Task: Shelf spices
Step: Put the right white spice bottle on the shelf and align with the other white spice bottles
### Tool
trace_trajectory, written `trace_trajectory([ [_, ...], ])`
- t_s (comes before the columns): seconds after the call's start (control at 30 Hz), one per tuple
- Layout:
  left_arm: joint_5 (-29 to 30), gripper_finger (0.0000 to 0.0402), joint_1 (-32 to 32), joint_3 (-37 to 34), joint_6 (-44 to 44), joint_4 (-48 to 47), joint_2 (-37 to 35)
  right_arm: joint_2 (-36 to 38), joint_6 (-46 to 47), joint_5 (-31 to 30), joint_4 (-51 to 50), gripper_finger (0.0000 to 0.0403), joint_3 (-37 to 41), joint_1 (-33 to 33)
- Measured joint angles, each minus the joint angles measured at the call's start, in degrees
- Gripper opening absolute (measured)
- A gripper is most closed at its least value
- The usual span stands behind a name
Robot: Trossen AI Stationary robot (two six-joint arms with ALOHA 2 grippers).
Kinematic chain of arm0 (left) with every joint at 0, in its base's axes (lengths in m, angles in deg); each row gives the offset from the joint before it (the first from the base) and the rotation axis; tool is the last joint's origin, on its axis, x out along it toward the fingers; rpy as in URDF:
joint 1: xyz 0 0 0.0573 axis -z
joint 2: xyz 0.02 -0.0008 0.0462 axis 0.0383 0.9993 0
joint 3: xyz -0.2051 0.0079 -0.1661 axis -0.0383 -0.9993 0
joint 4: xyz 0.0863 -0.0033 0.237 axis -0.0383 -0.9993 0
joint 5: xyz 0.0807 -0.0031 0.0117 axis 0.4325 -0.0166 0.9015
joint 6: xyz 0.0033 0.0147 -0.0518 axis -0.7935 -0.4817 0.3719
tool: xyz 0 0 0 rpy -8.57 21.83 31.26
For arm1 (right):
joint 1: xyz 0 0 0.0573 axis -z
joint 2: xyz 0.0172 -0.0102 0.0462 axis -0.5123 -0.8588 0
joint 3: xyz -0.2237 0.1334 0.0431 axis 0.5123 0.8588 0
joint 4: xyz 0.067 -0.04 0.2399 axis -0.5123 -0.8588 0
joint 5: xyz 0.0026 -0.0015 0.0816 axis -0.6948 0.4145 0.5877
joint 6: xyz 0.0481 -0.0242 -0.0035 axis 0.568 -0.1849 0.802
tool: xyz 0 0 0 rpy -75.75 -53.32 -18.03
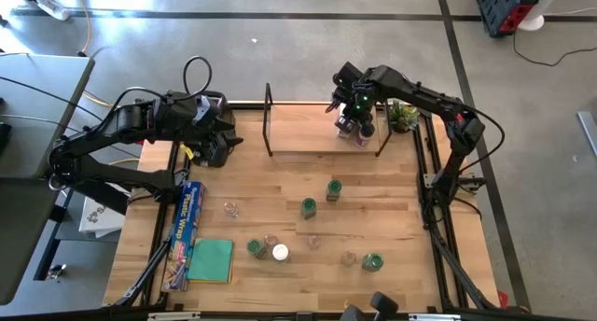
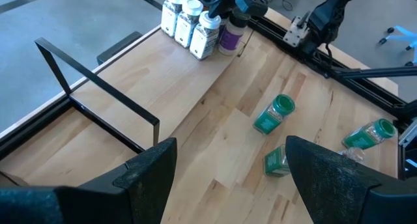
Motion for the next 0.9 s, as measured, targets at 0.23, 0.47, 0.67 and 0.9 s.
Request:
trace_trajectory([
  [0.23, 0.00, 0.0282, 0.00, 0.00, -0.01, 0.02, 0.00, -0.02, -4.80, -0.17, -0.09, 0.0000, 0.04, 0.00],
  [0.47, 0.00, 0.0282, 0.00, 0.00, 0.46, 0.00, 0.00, 0.06, -9.57, -2.61, -0.20, 0.0000, 0.06, -0.09],
  [0.67, 0.02, 0.0282, 0.00, 0.00, 0.52, 0.04, 0.00, 1.50, -10.66, -3.28, 0.34, 0.0000, 0.31, -0.39],
  [0.9, 0.03, 0.0282, 0.00, 0.00, 0.55, 0.15, 0.00, 4.30, -10.22, -3.27, 0.59, 0.0000, 0.31, -1.04],
])
